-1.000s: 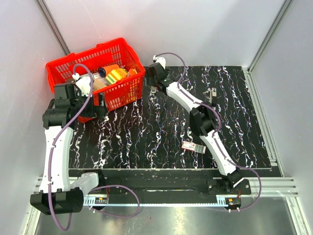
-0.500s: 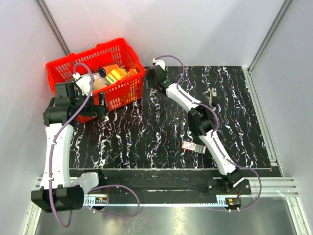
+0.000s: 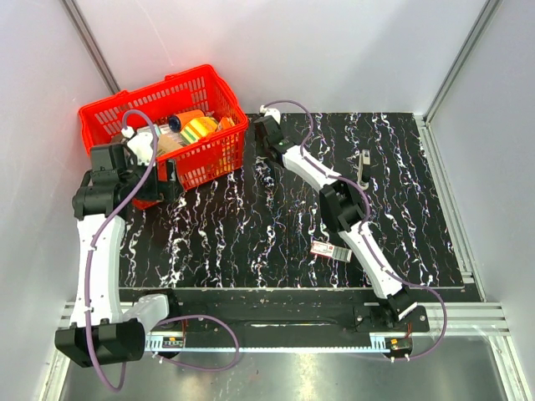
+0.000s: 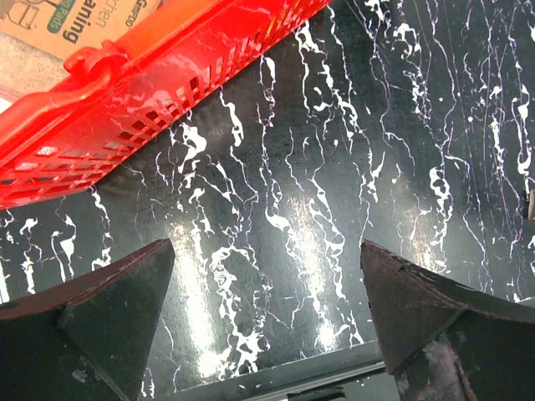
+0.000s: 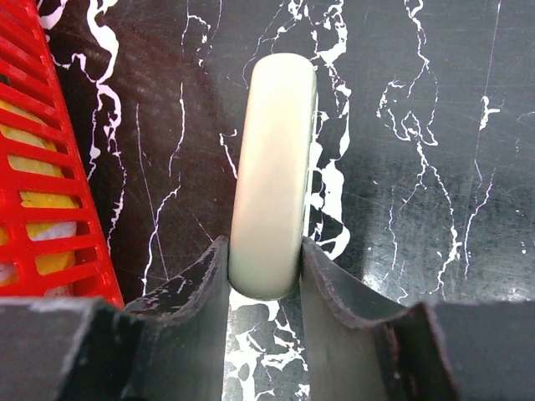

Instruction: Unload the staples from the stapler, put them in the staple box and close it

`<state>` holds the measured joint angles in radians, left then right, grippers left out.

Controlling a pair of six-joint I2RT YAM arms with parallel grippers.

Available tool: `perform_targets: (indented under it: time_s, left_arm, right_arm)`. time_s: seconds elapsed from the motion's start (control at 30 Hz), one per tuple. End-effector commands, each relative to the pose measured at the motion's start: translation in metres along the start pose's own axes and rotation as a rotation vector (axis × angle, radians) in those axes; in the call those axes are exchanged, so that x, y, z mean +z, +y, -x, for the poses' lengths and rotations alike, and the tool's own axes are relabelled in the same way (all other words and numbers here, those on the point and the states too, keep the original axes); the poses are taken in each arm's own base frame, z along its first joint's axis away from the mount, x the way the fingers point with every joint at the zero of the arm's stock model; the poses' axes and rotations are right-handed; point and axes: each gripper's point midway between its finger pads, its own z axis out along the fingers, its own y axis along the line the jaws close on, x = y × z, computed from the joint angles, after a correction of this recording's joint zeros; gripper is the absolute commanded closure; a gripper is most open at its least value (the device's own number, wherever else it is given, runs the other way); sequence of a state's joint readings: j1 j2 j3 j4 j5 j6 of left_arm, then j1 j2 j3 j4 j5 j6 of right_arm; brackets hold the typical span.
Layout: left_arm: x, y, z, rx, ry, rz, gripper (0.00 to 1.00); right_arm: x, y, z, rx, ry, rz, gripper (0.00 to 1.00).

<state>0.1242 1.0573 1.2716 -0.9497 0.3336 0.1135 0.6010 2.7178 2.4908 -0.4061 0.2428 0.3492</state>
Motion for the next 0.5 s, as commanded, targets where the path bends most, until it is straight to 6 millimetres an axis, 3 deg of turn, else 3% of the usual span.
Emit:
perform_targets:
  time_s: [0.0, 0.13, 0.27, 0.47]
  left_arm:
    - [-0.003, 0.001, 0.004, 0.021, -0.04, 0.005, 0.01]
    - [-0.003, 0.003, -0.003, 0.019, -0.031, 0.014, 0.01]
    - [-0.008, 0.002, -0.01, 0.028, -0.03, 0.02, 0.01]
    - [-0.019, -0.001, -0.024, 0.046, -0.023, 0.028, 0.01]
  right_arm:
    - [-0.013, 0.009, 0.023, 0.025, -0.045, 0.036, 0.67]
    - [-0.033, 0.007, 0.027, 0.027, -0.035, 0.038, 0.8]
    - [-0.063, 0.008, 0.013, 0.027, -0.021, 0.046, 0.86]
    - [-0.127, 0.013, -0.029, 0.059, 0.0, 0.085, 0.88]
